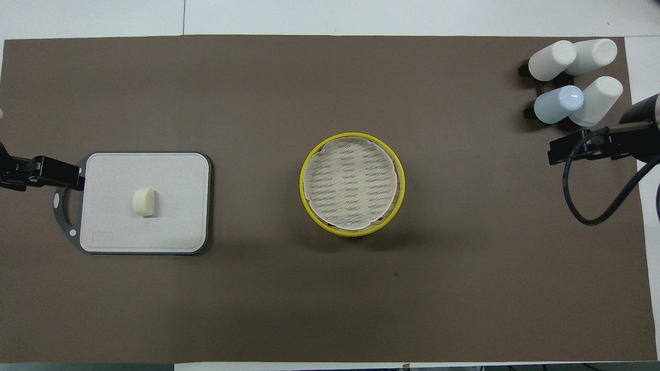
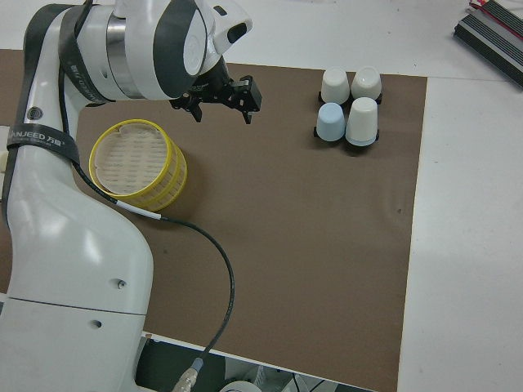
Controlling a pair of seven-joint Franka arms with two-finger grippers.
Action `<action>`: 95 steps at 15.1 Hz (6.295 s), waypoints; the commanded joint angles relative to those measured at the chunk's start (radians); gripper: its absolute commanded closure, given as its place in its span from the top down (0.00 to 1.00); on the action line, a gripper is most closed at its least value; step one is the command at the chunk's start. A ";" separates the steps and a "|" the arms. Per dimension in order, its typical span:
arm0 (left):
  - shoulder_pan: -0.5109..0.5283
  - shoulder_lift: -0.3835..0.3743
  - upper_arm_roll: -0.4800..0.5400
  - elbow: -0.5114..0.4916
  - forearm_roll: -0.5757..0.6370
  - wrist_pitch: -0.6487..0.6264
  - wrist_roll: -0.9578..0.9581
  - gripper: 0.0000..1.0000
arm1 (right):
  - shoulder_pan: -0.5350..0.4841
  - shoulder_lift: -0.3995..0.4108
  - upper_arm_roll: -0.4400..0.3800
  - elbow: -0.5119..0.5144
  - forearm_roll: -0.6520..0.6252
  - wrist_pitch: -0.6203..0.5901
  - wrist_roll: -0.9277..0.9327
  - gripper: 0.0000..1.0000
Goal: Place bun in steamer
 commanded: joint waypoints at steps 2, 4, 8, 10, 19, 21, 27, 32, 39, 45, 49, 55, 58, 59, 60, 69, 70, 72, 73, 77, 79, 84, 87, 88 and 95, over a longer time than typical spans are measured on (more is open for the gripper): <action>-0.009 -0.019 0.005 -0.018 0.000 0.001 0.013 1.00 | 0.018 -0.007 0.007 0.001 -0.009 -0.047 0.023 1.00; -0.009 -0.021 0.005 -0.021 0.000 0.003 0.015 1.00 | 0.032 0.000 0.008 0.003 0.005 0.042 0.037 1.00; -0.007 -0.039 0.005 -0.067 0.000 0.044 0.013 1.00 | 0.223 0.168 0.005 0.142 -0.012 0.032 0.341 1.00; -0.009 -0.068 0.005 -0.131 0.000 0.087 0.015 1.00 | 0.337 0.344 -0.001 0.319 -0.027 0.033 0.461 1.00; 0.011 -0.115 0.009 -0.392 0.004 0.326 0.087 1.00 | 0.613 0.552 0.001 0.406 -0.068 0.205 0.750 1.00; 0.017 -0.115 0.009 -0.446 0.004 0.386 0.087 1.00 | 0.661 0.540 -0.001 0.302 -0.070 0.272 0.762 1.00; 0.020 -0.084 0.009 -0.558 0.004 0.563 0.087 1.00 | 0.676 0.447 0.001 0.052 -0.071 0.467 0.761 1.00; 0.005 -0.052 0.006 -0.693 0.006 0.772 0.088 1.00 | 0.665 0.444 0.002 0.027 -0.070 0.504 0.740 0.71; -0.006 0.074 0.008 -0.721 0.006 0.981 0.090 1.00 | 0.650 0.439 0.002 0.009 -0.058 0.532 0.701 0.39; 0.013 0.083 0.008 -0.725 0.006 0.994 0.162 0.94 | 0.652 0.419 0.002 -0.051 -0.055 0.590 0.701 0.34; 0.022 0.083 0.008 -0.724 0.006 0.995 0.164 0.59 | 0.650 0.422 0.004 -0.025 -0.044 0.547 0.703 0.00; 0.025 0.083 0.008 -0.724 0.006 0.991 0.159 0.31 | 0.600 0.460 -0.010 0.252 -0.033 0.246 0.698 0.00; 0.011 0.086 0.006 -0.690 0.004 0.942 0.129 0.31 | 0.492 0.389 -0.004 0.299 -0.024 0.122 0.594 0.00; -0.004 0.085 0.003 -0.639 0.004 0.863 0.063 0.31 | 0.465 0.359 -0.004 0.297 -0.022 0.105 0.562 0.00; -0.056 0.086 0.003 -0.564 0.004 0.760 -0.024 0.31 | 0.433 0.333 -0.007 0.294 -0.024 0.067 0.522 0.00; -0.581 0.214 0.000 -0.132 -0.010 0.539 -0.974 0.25 | 0.146 0.258 -0.012 0.253 -0.030 -0.047 0.105 0.00; -0.637 0.244 0.000 -0.132 -0.011 0.594 -1.017 0.25 | 0.126 0.255 -0.012 0.239 -0.030 -0.030 0.095 0.00; -0.707 0.281 0.000 -0.146 -0.010 0.674 -1.037 0.25 | 0.109 0.241 -0.013 0.196 -0.035 0.037 0.092 0.00; -0.719 0.305 0.000 -0.152 -0.008 0.701 -1.038 0.25 | 0.095 0.230 -0.013 0.175 -0.035 0.054 0.083 0.00; -0.774 0.441 0.002 -0.150 0.013 0.808 -1.041 0.25 | 0.055 0.216 -0.013 0.135 -0.042 0.108 0.041 0.00; -0.773 0.453 0.002 -0.149 0.015 0.814 -1.038 0.25 | 0.053 0.216 -0.015 0.133 -0.044 0.108 0.043 0.00; -0.773 0.453 0.002 -0.147 0.013 0.794 -1.039 1.00 | 0.052 0.216 -0.013 0.128 -0.042 0.111 0.041 0.00; -0.753 0.410 0.002 -0.147 0.010 0.727 -1.034 1.00 | 0.066 0.215 -0.004 0.131 -0.042 0.101 0.043 0.00; -0.732 0.377 0.003 -0.147 0.009 0.690 -1.031 1.00 | 0.072 0.215 0.001 0.135 -0.038 0.101 0.043 0.00; -0.420 0.071 0.011 -0.144 0.015 0.282 -0.837 1.00 | 0.286 0.219 0.001 0.127 -0.015 0.111 0.078 0.00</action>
